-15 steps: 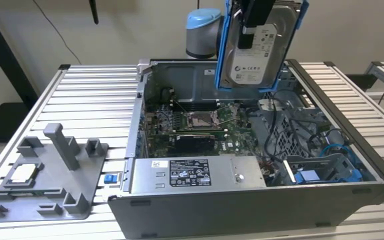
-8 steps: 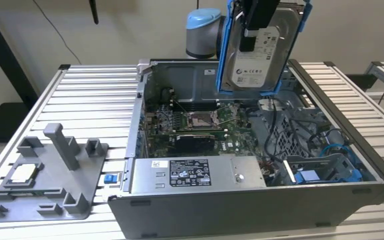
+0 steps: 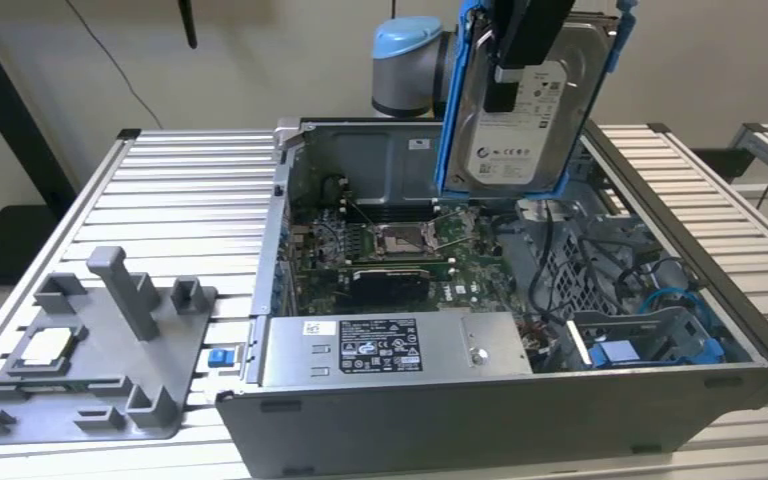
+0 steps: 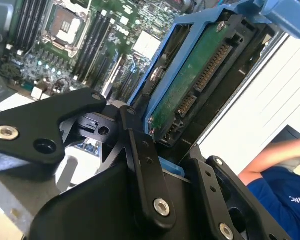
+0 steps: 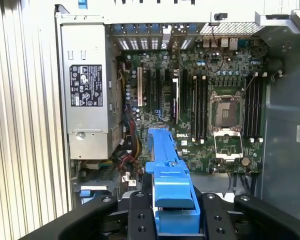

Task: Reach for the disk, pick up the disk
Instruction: 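Pick up the disk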

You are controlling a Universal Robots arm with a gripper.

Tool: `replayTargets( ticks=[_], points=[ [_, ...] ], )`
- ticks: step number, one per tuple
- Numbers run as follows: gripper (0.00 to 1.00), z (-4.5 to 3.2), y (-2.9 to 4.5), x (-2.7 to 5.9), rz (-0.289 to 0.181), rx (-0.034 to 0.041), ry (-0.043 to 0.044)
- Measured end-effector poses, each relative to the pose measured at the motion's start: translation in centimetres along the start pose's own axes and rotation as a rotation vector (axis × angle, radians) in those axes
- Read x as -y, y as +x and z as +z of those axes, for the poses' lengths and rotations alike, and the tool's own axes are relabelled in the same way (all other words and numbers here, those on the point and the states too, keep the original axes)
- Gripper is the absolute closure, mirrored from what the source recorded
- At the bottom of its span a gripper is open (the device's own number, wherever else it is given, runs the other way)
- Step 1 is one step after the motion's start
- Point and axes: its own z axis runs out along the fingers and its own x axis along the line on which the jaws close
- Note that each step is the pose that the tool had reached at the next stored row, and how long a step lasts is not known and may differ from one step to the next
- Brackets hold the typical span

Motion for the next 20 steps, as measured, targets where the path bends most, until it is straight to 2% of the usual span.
replayTargets(
  ticks=[10, 20],
  points=[
    [1.0, 0.04, 2.37, 0.29, 0.001, -0.0002, -0.0022],
    [1.0, 0.16, 4.01, 0.83, 0.001, -0.0002, -0.0035]
  ],
)
